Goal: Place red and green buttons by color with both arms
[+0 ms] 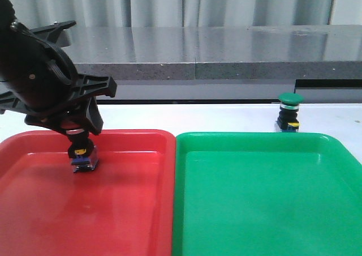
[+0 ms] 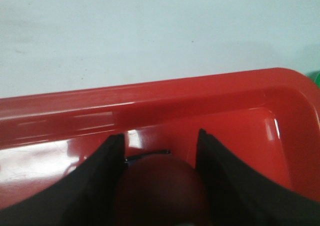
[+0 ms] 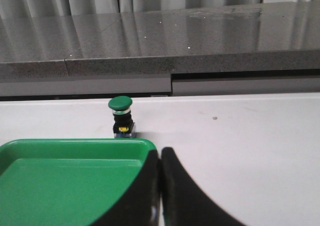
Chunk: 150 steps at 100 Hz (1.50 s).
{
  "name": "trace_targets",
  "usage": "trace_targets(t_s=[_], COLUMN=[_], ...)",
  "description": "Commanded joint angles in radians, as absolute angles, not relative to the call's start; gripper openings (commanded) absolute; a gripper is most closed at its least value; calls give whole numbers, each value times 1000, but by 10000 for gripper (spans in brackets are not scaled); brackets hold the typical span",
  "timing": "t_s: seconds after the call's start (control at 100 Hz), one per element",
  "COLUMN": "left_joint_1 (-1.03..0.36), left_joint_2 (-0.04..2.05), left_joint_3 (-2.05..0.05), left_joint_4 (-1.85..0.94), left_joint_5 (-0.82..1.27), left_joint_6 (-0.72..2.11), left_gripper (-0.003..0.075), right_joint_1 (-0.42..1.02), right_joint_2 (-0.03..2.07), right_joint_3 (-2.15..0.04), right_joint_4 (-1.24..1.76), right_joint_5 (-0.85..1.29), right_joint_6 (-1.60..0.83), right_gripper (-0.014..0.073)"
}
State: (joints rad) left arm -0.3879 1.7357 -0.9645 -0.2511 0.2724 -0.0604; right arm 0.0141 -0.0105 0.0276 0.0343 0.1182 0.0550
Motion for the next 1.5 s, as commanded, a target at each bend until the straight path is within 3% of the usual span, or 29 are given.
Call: trace_targets(t_s=[0.0, 0.1, 0.19, 0.6, 0.84, 1.05, 1.49], left_joint_1=[-395, -395, -395, -385, -268, -172, -171], left_joint_2=[1711, 1711, 1704, 1553, 1397, 1180, 658], left_joint_3=[-984, -984, -984, -984, -952, -814, -521], left_joint_4=[-261, -263, -263, -231, -207, -191, -174], left_joint_5=[256, 260, 272, 254, 220, 141, 94], left_joint_6=[-73, -73, -73, -73, -73, -73, -63], left_gripper=[417, 575, 622, 622, 622, 621, 617], right_joint_1=[13, 13, 13, 13, 13, 13, 13], right_joint_2=[-32, -32, -32, -32, -32, -32, -32], right_joint_3=[13, 13, 13, 13, 13, 13, 13], right_joint_4=[26, 26, 26, 26, 26, 26, 26], right_joint_5=[33, 33, 33, 33, 33, 33, 34], right_joint_6=[52, 52, 52, 52, 52, 52, 52], right_gripper=[-67, -67, -67, -67, -67, -67, -67])
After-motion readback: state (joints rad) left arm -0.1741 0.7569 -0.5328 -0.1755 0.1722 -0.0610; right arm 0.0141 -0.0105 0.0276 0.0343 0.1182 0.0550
